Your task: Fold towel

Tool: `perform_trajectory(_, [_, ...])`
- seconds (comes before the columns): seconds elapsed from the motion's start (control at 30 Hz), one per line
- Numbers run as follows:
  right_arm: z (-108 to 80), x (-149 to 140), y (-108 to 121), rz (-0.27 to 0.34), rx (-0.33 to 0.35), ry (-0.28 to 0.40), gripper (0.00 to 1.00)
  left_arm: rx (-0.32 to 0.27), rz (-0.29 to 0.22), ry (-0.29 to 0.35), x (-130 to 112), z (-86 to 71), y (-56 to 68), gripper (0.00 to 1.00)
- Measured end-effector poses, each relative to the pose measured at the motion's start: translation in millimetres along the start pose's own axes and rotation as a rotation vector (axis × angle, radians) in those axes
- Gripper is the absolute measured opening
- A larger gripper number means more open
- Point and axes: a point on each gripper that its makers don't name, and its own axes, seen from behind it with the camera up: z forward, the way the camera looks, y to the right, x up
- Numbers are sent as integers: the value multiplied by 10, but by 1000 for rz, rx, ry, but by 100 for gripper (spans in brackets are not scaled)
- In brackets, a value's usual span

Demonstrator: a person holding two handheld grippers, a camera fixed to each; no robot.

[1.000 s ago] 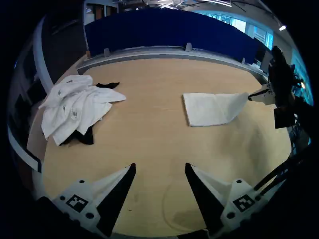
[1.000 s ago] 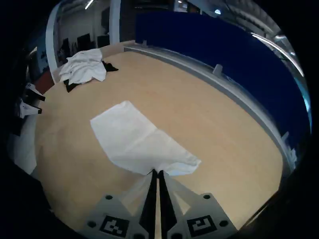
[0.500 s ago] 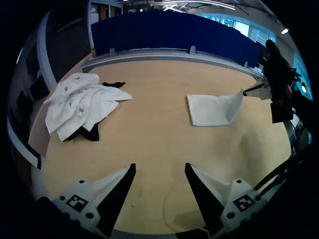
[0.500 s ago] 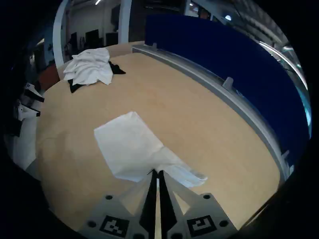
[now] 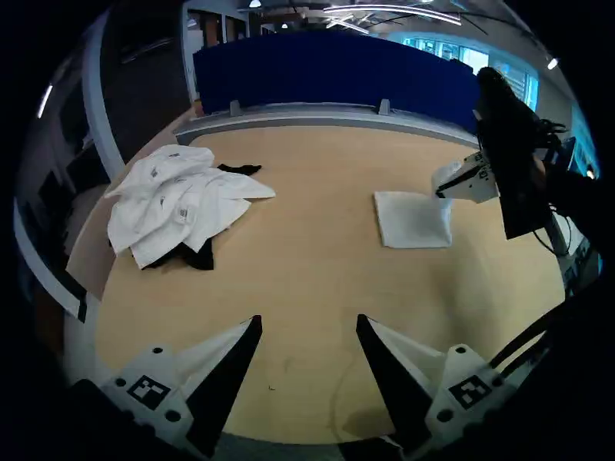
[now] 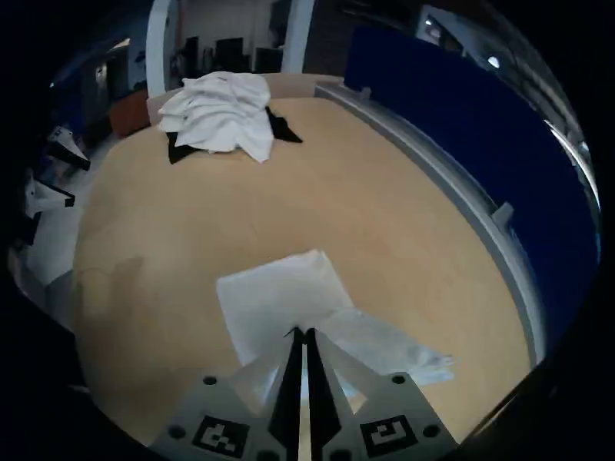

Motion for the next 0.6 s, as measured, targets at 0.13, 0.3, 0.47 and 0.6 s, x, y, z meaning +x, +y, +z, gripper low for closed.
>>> perform_trajectory(0.13, [319, 85, -274, -26, 57, -12, 3, 16, -18, 4, -35, -72, -43, 91])
perform_trajectory(0.3, [637, 58, -544, -23, 114, -36, 4, 29, -31, 4, -99, -103, -81, 91])
perform_trajectory(0.47, [727, 3, -608, -16, 124, -51, 3, 31, -34, 4, -135, -96, -89, 91])
perform_trajectory(0.6, [710, 15, -588, -5, 123, -47, 4, 27, -33, 1, -150, -81, -83, 91])
